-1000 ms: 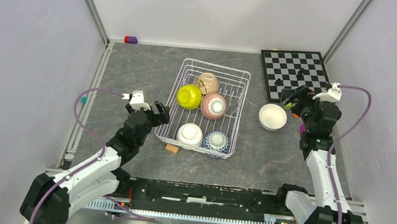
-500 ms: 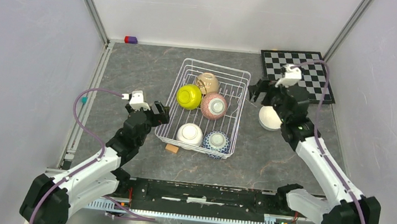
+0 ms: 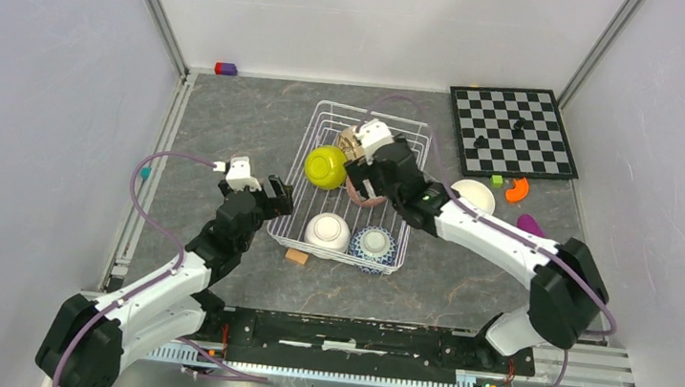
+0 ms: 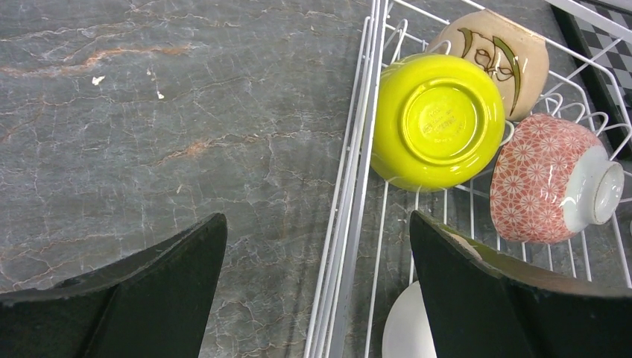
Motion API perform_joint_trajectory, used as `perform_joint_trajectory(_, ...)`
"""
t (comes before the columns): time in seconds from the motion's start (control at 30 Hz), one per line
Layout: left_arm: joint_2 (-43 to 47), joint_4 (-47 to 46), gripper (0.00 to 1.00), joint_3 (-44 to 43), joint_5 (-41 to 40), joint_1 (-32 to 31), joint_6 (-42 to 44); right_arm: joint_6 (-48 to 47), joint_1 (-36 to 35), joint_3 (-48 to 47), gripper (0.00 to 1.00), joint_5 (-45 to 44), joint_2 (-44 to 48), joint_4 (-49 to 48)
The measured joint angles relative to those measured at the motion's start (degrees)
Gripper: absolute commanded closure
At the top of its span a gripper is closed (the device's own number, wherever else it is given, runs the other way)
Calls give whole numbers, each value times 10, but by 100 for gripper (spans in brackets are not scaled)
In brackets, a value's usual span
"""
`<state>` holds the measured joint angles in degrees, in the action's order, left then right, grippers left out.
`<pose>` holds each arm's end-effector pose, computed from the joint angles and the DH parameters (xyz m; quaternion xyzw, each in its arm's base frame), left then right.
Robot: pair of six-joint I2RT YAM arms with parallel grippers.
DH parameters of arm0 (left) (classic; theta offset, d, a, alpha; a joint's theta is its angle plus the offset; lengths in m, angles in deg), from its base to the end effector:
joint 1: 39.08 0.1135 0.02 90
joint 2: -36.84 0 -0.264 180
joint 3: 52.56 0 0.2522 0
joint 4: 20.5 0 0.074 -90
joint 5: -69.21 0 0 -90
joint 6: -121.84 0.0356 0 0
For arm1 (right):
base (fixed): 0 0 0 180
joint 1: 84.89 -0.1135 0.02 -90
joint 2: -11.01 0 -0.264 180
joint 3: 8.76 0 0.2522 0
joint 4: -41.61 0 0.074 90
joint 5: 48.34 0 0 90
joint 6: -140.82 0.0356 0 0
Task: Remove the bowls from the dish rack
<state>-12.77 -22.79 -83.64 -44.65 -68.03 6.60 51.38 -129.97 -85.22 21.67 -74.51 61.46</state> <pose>0.1735 -0.0795 0.2046 -0.0987 0.7862 -0.1202 0.5980 0.2505 0.2339 0.2850 -0.2397 0.8184 0.0563 0.5193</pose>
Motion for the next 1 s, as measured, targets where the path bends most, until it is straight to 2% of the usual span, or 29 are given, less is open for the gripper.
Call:
perform_joint_trajectory(0.23,0,0,2,0,0,0,0,-46,-56,-39,2,-65,-85,22)
perform_joint_trajectory(0.57,0,0,2,0,-11,0,0,-36,-104,-84,2,-174,-175,26)
perform_joint_trajectory(0.67,1,-1,2,3,-43,0,-11,-29,-104,-85,2,-196,-192,19)
perform_joint_trajectory(0.87,4,30,3,9,-166,0,-93,-12,-110,-87,2,-231,-206,1)
perform_joint_trajectory(1.0,22,50,4,15,-218,0,-131,-6,-116,-97,2,-258,-223,-4)
